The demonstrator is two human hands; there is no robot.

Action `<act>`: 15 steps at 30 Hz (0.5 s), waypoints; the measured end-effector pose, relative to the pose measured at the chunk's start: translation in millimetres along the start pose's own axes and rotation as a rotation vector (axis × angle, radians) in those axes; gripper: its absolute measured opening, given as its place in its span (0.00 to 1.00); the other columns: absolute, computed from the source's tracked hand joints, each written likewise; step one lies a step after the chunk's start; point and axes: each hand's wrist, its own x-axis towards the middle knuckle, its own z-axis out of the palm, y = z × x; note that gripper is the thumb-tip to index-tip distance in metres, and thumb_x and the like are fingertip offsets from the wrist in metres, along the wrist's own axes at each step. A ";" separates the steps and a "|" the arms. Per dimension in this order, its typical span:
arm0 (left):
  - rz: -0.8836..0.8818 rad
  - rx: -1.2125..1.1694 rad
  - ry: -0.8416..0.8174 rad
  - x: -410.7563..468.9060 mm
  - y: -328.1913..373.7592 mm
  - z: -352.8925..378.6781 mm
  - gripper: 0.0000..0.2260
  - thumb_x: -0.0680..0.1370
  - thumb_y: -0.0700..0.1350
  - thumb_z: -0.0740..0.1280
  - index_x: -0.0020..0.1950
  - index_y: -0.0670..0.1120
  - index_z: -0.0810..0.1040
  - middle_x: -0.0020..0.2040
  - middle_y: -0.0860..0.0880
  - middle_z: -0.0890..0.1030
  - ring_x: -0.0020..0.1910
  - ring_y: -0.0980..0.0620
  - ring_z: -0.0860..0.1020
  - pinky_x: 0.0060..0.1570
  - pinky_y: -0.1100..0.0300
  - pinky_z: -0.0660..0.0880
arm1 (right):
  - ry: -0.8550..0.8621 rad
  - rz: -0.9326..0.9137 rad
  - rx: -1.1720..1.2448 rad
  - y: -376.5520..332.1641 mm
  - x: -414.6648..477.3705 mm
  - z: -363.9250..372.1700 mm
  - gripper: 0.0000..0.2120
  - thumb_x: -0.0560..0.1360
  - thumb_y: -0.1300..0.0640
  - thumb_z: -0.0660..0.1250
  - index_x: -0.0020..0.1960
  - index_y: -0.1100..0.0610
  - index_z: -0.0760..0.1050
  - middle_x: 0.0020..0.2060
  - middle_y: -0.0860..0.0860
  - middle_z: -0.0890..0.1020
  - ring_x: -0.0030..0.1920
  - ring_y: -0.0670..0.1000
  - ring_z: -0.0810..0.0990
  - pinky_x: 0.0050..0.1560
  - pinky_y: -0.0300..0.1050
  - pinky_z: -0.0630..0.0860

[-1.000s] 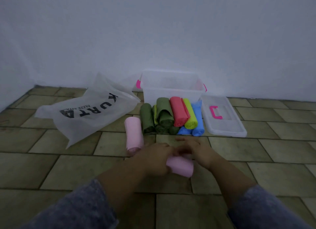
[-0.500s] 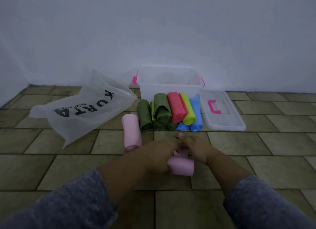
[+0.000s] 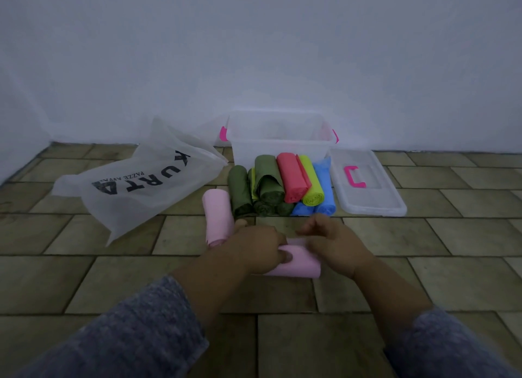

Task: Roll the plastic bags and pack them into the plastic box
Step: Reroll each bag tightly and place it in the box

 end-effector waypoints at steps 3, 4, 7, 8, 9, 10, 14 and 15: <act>-0.047 -0.106 0.062 0.0 -0.9 0.9 0.15 0.77 0.58 0.62 0.58 0.51 0.73 0.56 0.48 0.79 0.53 0.49 0.75 0.44 0.57 0.59 | -0.050 -0.086 -0.241 -3.1 -15.2 2.6 0.12 0.63 0.59 0.73 0.43 0.47 0.76 0.43 0.45 0.78 0.46 0.49 0.76 0.45 0.41 0.73; -0.051 -0.094 0.076 -1.6 0.5 0.1 0.12 0.77 0.57 0.61 0.55 0.50 0.74 0.55 0.48 0.79 0.52 0.49 0.75 0.43 0.56 0.57 | -0.083 -0.133 -0.334 -3.4 -17.9 5.9 0.15 0.61 0.55 0.74 0.46 0.47 0.75 0.44 0.44 0.77 0.46 0.48 0.75 0.46 0.42 0.72; -0.077 0.045 0.223 -7.8 4.9 -1.4 0.10 0.79 0.54 0.59 0.50 0.50 0.76 0.53 0.49 0.77 0.53 0.49 0.73 0.43 0.56 0.53 | -0.089 -0.232 -0.625 0.8 -15.1 14.3 0.24 0.62 0.46 0.72 0.56 0.46 0.71 0.51 0.43 0.76 0.52 0.47 0.74 0.54 0.46 0.67; -0.115 0.084 0.320 -10.7 5.9 -0.4 0.10 0.78 0.52 0.59 0.52 0.50 0.76 0.54 0.49 0.75 0.53 0.49 0.72 0.46 0.55 0.55 | -0.063 -0.227 -0.656 2.1 -12.6 14.5 0.24 0.63 0.45 0.71 0.57 0.45 0.70 0.52 0.43 0.77 0.54 0.48 0.74 0.57 0.47 0.67; -0.161 0.063 0.434 -13.4 6.8 0.8 0.10 0.78 0.50 0.59 0.55 0.50 0.75 0.54 0.49 0.74 0.52 0.49 0.72 0.48 0.55 0.59 | -0.044 -0.205 -0.662 2.7 -10.5 14.0 0.23 0.64 0.45 0.70 0.57 0.44 0.70 0.53 0.43 0.78 0.55 0.48 0.75 0.58 0.47 0.66; -0.210 -0.042 0.532 -15.5 8.7 1.8 0.11 0.77 0.48 0.60 0.58 0.49 0.74 0.55 0.48 0.73 0.51 0.49 0.72 0.48 0.56 0.63 | -0.027 -0.182 -0.661 3.3 -8.1 13.1 0.22 0.66 0.43 0.69 0.58 0.43 0.70 0.53 0.43 0.79 0.54 0.49 0.76 0.57 0.47 0.66; -0.493 -0.778 0.387 -18.8 26.8 -2.1 0.24 0.75 0.45 0.67 0.70 0.45 0.66 0.66 0.43 0.69 0.63 0.44 0.71 0.61 0.54 0.69 | 0.001 0.009 -0.584 1.7 -1.4 9.9 0.18 0.68 0.39 0.67 0.55 0.44 0.72 0.49 0.45 0.80 0.47 0.47 0.75 0.45 0.44 0.66; -0.553 -0.971 0.317 -13.9 30.5 1.3 0.26 0.74 0.44 0.69 0.71 0.45 0.65 0.67 0.42 0.70 0.65 0.43 0.71 0.63 0.52 0.69 | -0.008 0.061 -0.543 -0.2 -1.0 10.0 0.18 0.68 0.39 0.68 0.53 0.45 0.73 0.47 0.46 0.80 0.45 0.48 0.75 0.44 0.43 0.67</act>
